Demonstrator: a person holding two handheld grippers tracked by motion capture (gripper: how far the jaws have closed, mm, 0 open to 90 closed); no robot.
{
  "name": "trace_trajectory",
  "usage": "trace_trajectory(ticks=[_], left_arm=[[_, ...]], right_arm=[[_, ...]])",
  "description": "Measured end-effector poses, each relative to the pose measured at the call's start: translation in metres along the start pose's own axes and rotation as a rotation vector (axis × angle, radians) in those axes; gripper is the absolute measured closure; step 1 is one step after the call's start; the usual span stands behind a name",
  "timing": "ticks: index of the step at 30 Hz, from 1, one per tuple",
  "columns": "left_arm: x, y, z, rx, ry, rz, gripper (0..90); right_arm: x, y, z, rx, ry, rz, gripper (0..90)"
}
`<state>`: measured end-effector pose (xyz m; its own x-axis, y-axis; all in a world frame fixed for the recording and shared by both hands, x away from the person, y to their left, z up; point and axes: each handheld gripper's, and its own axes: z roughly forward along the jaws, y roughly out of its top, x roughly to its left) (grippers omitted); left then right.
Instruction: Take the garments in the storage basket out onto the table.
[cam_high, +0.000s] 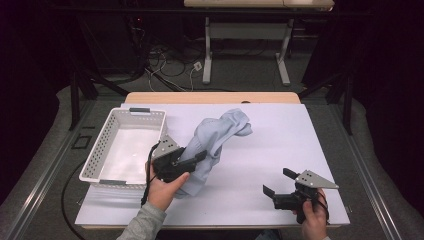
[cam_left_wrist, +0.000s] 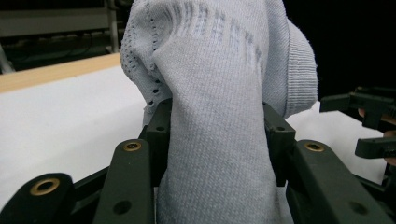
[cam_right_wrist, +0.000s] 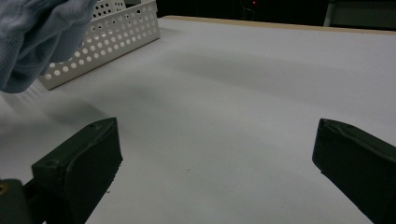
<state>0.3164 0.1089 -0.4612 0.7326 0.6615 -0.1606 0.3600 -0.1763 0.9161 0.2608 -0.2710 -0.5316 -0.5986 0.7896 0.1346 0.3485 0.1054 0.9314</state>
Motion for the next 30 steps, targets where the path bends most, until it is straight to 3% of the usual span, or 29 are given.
trace_trajectory(ticks=[24,30], left_arm=[[-0.010,-0.042,0.056,0.196,-0.018,-0.007,56.1],[-0.014,-0.048,0.068,0.241,-0.016,0.017,55.0]], right_arm=[[0.001,-0.001,-0.002,-0.001,-0.005,0.008,1.1],[0.001,-0.001,-0.003,-0.001,-0.005,0.002,1.1]])
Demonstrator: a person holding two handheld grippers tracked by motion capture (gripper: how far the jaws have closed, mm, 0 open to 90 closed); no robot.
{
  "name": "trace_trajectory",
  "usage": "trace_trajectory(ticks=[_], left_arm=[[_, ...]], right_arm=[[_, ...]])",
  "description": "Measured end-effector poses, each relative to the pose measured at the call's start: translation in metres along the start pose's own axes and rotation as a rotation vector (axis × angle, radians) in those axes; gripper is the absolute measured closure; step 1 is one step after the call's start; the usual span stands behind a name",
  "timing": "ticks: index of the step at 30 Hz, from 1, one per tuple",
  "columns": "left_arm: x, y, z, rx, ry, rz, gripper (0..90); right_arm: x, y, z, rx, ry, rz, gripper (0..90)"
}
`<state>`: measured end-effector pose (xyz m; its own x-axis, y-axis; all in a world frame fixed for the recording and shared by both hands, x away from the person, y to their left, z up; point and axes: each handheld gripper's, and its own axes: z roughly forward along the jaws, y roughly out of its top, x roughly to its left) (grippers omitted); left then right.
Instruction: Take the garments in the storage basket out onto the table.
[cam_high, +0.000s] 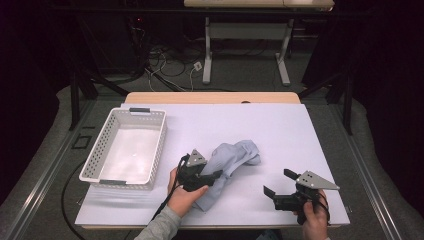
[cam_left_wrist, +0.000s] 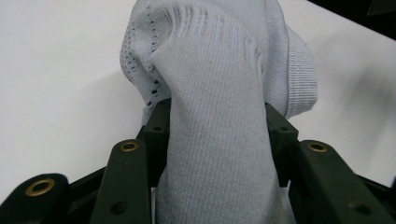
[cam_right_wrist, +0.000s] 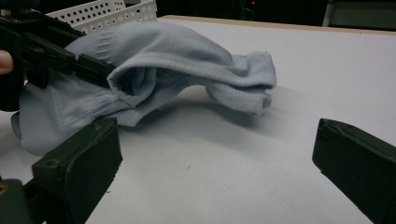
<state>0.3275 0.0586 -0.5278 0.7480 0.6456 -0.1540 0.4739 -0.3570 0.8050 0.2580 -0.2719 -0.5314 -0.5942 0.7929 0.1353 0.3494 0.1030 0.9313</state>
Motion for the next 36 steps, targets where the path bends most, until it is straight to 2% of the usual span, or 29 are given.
trace_trajectory(ticks=[1,4,10,15,17,20,25,26,32,34,36], left_arm=[[-0.001,0.000,0.002,0.003,-0.003,-0.009,54.8],[-0.002,-0.001,0.004,0.007,0.005,0.006,54.1],[0.000,-0.002,0.005,0.004,-0.009,0.023,51.6],[0.000,-0.002,0.007,-0.003,-0.014,0.009,43.5],[-0.001,-0.002,0.008,-0.005,0.006,0.017,37.0],[-0.003,0.000,0.008,0.002,0.010,0.042,34.2],[-0.004,0.002,0.007,0.018,0.001,0.009,31.5],[-0.004,0.003,0.006,0.018,0.001,0.013,31.4],[-0.006,0.007,-0.001,-0.019,0.018,0.026,21.4],[-0.006,0.009,-0.005,-0.027,0.018,0.014,15.9],[-0.006,0.011,-0.010,-0.050,0.016,0.008,14.7]], right_arm=[[0.000,0.000,0.000,0.000,-0.001,-0.007,1.1],[-0.001,0.000,0.000,0.000,-0.001,-0.007,1.1],[0.000,0.000,0.000,-0.003,-0.003,-0.001,1.1],[0.000,0.000,0.000,-0.002,0.000,0.000,1.1],[0.000,0.000,0.000,-0.002,0.000,0.001,1.2],[0.000,0.000,0.000,-0.001,0.000,0.000,1.1],[-0.001,0.000,0.000,0.000,-0.002,-0.007,1.1],[-0.001,0.000,0.000,0.000,-0.002,-0.005,1.2],[-0.001,0.000,0.000,0.000,-0.003,-0.005,1.2],[0.000,0.000,0.001,-0.005,-0.003,-0.003,1.2],[0.000,0.000,0.000,0.009,0.000,0.001,1.2]])
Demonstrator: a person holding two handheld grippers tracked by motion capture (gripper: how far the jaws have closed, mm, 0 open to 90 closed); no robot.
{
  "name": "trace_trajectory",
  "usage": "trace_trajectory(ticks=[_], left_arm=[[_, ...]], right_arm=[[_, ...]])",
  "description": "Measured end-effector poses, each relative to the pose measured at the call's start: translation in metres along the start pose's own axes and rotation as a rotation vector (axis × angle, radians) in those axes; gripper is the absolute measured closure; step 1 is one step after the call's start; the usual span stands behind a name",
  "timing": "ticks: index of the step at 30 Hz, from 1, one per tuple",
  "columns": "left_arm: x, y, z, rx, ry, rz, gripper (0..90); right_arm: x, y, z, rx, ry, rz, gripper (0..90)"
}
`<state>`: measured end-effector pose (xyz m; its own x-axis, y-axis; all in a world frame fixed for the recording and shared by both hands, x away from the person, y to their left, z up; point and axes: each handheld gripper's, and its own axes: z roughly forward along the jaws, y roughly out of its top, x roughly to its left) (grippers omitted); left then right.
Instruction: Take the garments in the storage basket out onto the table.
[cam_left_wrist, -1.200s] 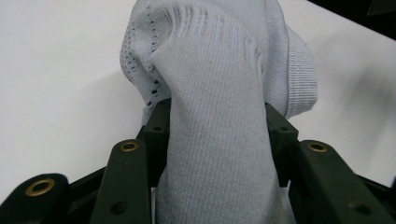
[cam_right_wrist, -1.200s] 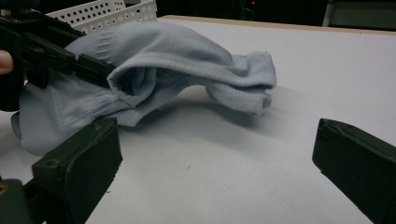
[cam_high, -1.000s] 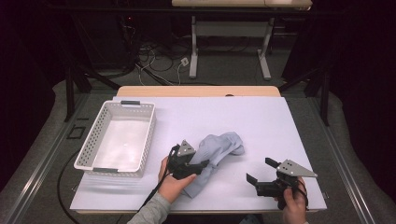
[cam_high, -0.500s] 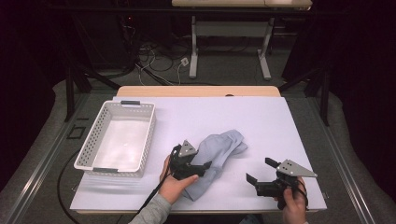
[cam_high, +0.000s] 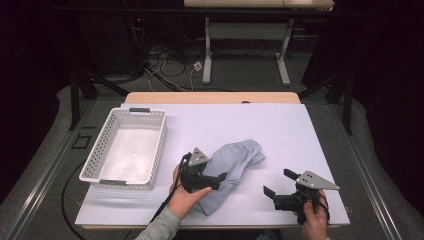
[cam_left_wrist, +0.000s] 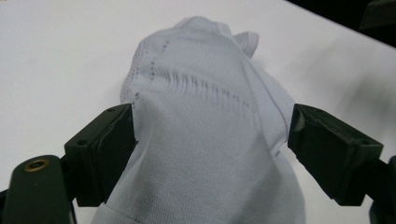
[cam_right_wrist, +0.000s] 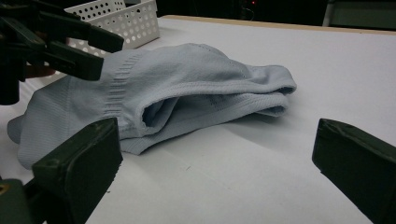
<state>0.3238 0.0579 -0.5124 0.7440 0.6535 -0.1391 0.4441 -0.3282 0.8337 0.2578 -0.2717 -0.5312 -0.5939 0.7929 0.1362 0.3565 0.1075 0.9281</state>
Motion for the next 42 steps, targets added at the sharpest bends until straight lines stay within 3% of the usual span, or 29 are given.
trace_trajectory(ticks=[4,9,13,18,23,29,42], left_arm=[[0.003,0.004,-0.012,-0.033,0.002,-0.024,6.6],[0.011,0.005,-0.029,-0.066,-0.025,-0.050,0.3],[0.019,0.004,-0.044,-0.105,-0.032,-0.085,0.4],[0.029,-0.001,-0.067,-0.197,-0.017,-0.116,0.3],[0.041,-0.006,-0.091,-0.282,0.005,-0.126,0.3],[0.053,-0.016,-0.115,-0.322,0.046,-0.133,0.3],[0.079,-0.035,-0.147,-0.356,0.139,-0.203,0.3]], right_arm=[[0.000,0.000,0.000,0.001,-0.001,0.002,1.2],[0.000,0.000,0.000,0.005,-0.004,0.001,1.2],[0.000,0.000,0.000,0.005,-0.004,0.006,1.2],[0.000,-0.001,0.001,-0.005,-0.006,0.007,1.2],[0.000,-0.001,0.001,0.002,-0.006,0.007,1.2],[0.000,-0.001,0.001,0.007,-0.009,0.002,1.2],[-0.001,-0.001,0.000,0.006,-0.011,0.008,1.2]])
